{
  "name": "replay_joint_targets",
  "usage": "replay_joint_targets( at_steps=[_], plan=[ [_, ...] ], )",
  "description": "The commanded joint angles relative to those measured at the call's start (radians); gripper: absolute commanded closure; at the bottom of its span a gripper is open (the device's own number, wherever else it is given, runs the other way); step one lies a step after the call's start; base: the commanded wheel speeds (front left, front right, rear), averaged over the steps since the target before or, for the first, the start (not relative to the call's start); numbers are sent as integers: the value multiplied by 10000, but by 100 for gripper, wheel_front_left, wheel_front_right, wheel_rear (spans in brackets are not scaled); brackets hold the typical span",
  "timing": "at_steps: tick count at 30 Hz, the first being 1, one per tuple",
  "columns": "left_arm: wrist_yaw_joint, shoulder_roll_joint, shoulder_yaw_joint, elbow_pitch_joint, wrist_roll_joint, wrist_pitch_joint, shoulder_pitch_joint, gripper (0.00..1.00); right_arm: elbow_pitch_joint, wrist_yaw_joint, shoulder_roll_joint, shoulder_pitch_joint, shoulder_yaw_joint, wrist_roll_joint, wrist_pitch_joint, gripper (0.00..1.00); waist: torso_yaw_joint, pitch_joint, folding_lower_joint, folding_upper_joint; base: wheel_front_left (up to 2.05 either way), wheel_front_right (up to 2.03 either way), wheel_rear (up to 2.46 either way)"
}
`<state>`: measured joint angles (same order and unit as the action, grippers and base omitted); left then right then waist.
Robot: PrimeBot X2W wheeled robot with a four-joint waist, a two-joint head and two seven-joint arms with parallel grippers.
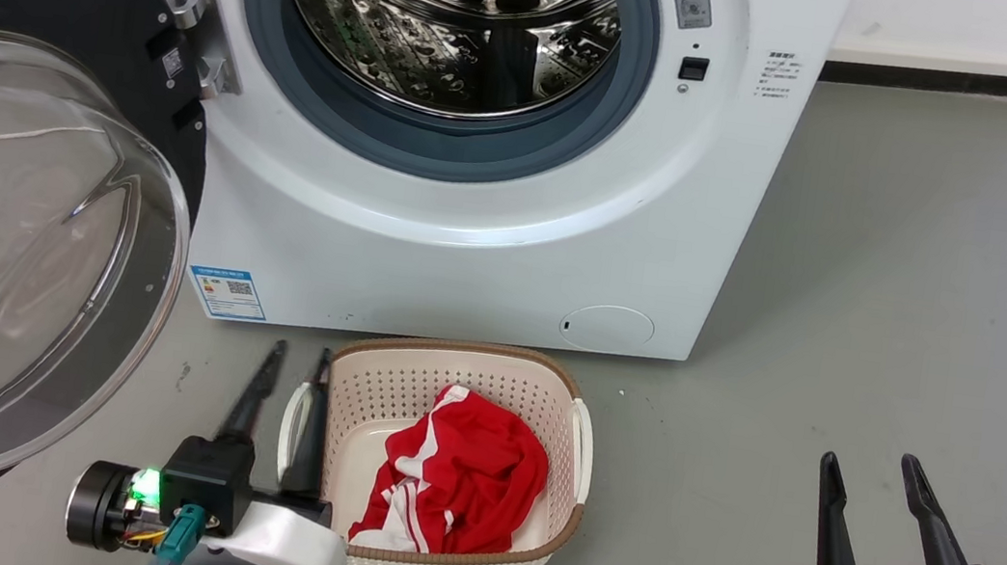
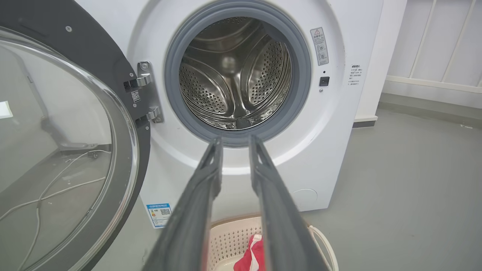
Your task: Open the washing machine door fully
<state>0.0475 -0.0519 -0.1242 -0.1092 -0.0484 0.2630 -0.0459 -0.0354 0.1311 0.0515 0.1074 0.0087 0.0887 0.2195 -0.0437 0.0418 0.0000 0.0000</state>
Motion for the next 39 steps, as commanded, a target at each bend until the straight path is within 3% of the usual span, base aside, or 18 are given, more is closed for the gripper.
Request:
replay_joint_targets(
  at_steps=[1,17,39],
  plan=[
    [97,1,-22,-6,50,24,53,0,17,-7,-24,6,16,41,60,0,-29,26,0,0,0,0,0],
    [463,-129,260,167,120,24,435,0,69,-7,-23,-48,-144,35,184,0,201,98,0,0,0,0,0],
    [474,-194,377,275,60,24,571,0,128,-7,-23,143,-83,133,192,0,257,68,0,0,0,0,0]
  ],
)
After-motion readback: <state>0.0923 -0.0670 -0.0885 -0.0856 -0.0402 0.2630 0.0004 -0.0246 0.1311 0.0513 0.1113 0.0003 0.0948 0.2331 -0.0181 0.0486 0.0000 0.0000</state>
